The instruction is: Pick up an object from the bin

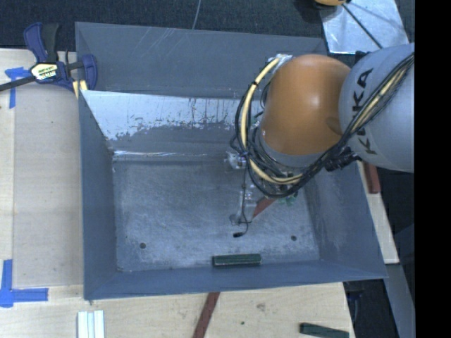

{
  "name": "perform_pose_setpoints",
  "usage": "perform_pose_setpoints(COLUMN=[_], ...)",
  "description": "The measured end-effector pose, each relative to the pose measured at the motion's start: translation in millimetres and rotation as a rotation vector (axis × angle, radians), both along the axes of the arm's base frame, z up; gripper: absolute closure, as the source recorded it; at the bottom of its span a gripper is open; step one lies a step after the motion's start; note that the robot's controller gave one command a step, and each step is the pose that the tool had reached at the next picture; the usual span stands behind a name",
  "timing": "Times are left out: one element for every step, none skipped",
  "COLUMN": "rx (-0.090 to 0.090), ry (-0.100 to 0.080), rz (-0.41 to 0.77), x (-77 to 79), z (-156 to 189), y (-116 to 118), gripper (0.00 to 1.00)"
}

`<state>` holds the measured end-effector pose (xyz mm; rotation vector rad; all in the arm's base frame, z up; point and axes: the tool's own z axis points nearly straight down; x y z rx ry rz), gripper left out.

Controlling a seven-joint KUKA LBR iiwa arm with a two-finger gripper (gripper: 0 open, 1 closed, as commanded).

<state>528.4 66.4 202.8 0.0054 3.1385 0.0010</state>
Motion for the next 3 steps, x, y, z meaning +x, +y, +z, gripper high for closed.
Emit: perform_pose_setpoints(rx=[0.000, -0.002, -0.002], ry=[-0.002, -0.006, -0.004], rz=[0.125, 0.252, 0.271], x=[-2.6, -1.7, 2.6], z=[4.8, -45.9, -105.4], y=[-2.8, -46.0, -59.3], gripper=[0.00, 0.00, 0.00])
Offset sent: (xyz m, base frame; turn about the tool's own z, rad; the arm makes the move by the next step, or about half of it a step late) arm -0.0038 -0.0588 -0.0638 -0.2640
